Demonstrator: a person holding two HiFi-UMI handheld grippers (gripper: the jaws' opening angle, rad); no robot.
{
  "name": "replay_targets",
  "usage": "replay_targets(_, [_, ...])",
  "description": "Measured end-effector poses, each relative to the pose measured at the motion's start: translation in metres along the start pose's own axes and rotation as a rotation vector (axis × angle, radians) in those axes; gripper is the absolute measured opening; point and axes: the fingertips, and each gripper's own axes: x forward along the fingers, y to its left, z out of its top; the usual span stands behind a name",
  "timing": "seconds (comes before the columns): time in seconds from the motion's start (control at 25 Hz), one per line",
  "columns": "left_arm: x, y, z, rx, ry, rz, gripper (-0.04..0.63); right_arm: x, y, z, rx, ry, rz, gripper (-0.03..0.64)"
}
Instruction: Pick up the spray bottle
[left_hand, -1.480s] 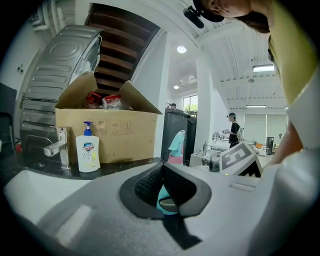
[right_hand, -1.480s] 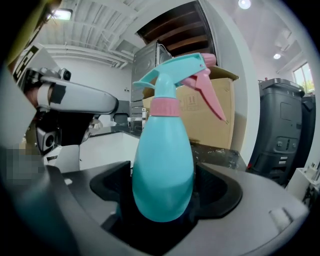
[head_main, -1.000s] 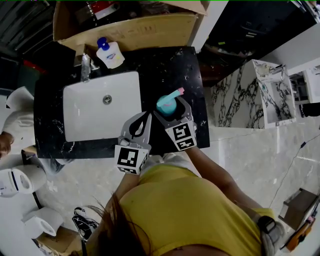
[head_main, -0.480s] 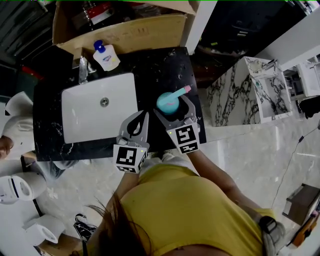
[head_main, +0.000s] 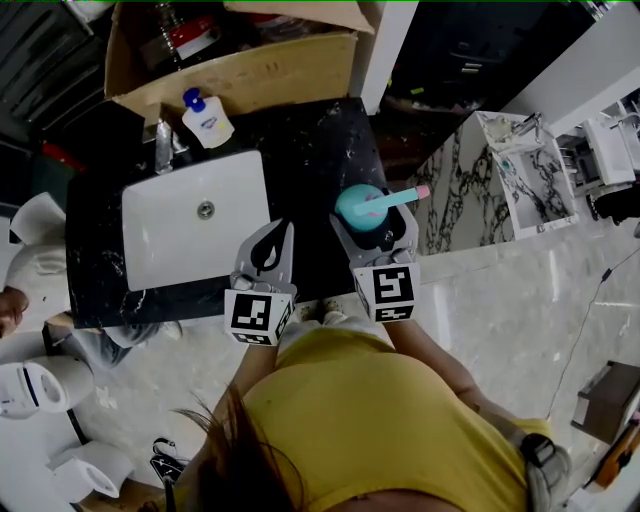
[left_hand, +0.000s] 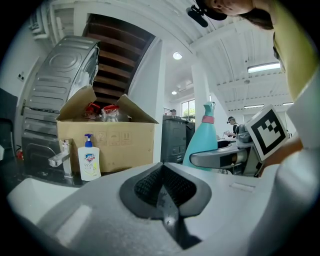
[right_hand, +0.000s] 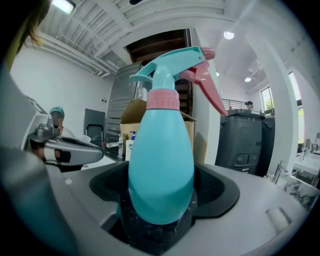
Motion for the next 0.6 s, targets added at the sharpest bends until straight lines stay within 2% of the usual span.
replay_targets(0.32, [-0.006, -0.003, 0.009, 0.018, -0.023, 0.013, 0.006, -0.022, -0.015, 0.003, 0.004, -0.028, -0.082, 0.385])
replay_targets(0.6, [-0.011, -0.002, 0.013, 0.022, -0.037, 0.026, 0.006, -0.025, -0.015, 0.005, 0.008, -0.039, -0.083, 0.383])
